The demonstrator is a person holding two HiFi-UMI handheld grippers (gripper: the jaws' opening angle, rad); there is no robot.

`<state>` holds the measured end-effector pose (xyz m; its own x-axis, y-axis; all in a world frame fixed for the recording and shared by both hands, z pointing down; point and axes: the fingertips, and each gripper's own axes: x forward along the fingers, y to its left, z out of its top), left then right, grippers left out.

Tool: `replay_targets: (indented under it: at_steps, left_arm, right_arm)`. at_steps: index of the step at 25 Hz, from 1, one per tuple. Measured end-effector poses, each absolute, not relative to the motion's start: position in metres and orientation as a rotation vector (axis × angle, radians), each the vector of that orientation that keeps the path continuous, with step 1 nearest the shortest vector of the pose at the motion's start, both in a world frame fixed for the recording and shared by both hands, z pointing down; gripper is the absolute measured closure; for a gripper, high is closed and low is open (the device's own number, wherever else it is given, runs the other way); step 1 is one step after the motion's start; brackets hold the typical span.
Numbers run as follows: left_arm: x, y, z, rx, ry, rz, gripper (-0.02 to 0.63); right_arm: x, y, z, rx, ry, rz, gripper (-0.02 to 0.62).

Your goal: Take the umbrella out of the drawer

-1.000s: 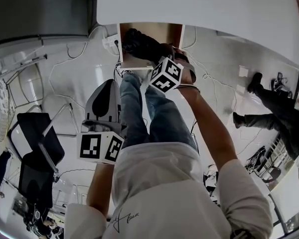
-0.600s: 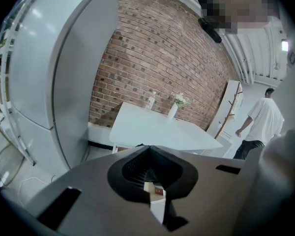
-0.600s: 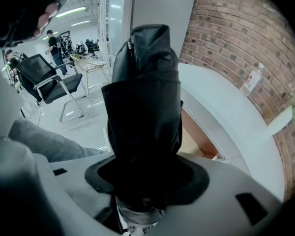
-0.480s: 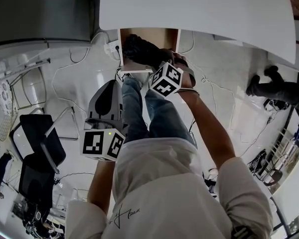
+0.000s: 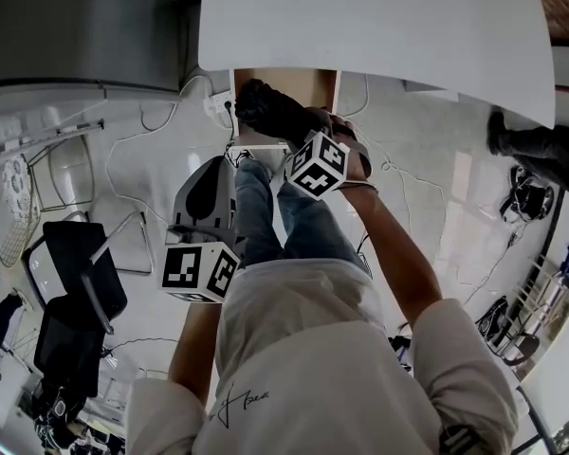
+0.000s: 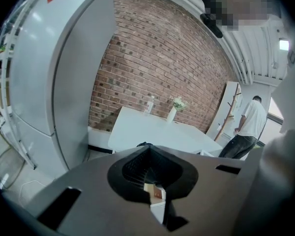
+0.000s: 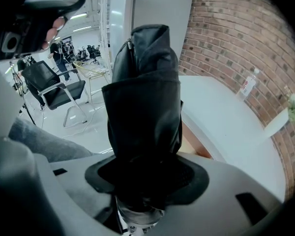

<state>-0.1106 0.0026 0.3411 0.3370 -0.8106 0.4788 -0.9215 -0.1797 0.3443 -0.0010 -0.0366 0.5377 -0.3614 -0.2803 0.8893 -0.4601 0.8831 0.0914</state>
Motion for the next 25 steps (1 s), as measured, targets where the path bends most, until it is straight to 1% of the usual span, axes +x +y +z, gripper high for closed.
replay_targets:
  at_steps: [25]
  left_arm:
    - [-0.1,0.01,0.313,2.045,-1.51,0.236,0.589]
  right_arm:
    - [0.032,-0.028,0.447,0.657,-2.086,0.261,0.349]
